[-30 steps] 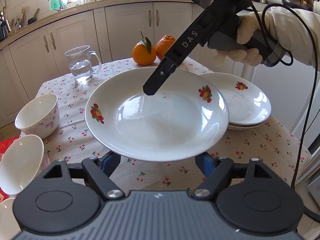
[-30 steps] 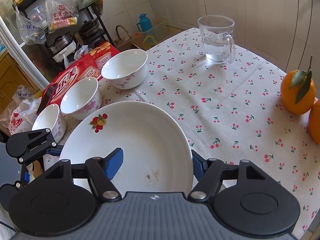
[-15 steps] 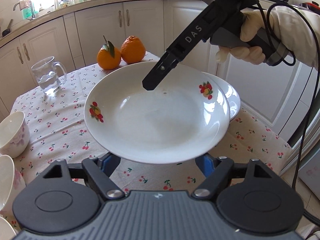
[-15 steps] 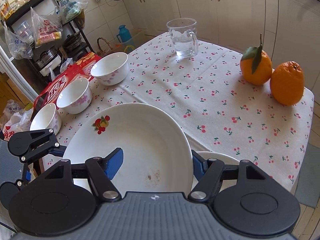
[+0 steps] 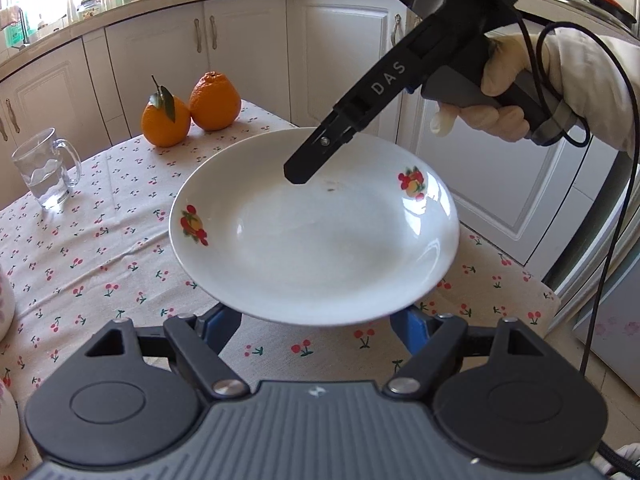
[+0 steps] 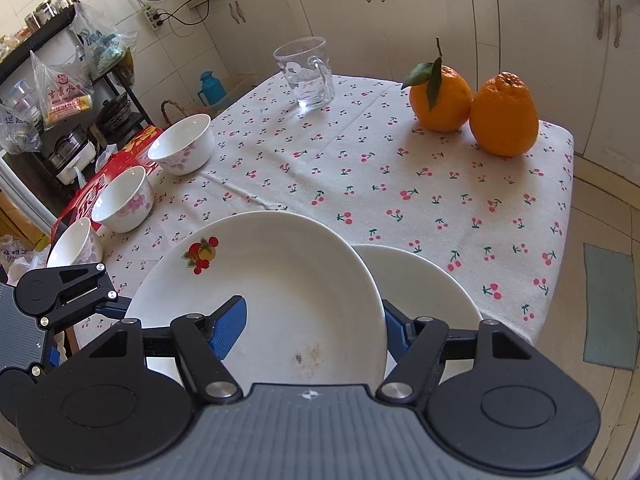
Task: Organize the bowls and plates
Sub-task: 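Lower the white plate onto the stacked plates with the right tool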
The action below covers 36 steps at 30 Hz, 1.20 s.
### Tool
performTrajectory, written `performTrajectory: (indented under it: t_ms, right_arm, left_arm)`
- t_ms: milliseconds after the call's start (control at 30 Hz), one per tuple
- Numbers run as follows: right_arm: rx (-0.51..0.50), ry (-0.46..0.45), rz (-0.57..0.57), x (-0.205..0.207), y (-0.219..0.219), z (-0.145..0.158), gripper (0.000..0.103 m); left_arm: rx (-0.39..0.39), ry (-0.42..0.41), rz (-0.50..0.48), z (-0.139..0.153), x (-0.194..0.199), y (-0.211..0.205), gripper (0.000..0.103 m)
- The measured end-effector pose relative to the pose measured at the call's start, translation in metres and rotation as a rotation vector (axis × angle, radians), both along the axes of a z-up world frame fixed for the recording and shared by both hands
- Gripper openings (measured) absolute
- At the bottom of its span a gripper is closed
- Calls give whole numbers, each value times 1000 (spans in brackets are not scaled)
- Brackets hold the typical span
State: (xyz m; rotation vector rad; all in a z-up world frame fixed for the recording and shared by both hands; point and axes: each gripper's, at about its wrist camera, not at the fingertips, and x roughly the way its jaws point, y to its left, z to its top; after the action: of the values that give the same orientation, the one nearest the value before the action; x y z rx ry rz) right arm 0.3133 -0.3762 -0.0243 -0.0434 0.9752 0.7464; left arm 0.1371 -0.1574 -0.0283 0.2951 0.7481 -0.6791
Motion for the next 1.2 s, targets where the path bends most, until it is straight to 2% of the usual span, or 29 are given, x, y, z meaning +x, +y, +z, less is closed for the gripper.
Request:
performTrajectory:
  t_ms: [633,1200]
  right_arm:
    - [47,22,-92,1,-34,-21,76]
    - [18,28,-138,-3,-48,-27,76]
  left_arm:
    - [18,-14,-49,-2,15,-17,81]
    - [-4,2,-59,-6,26,-19,82]
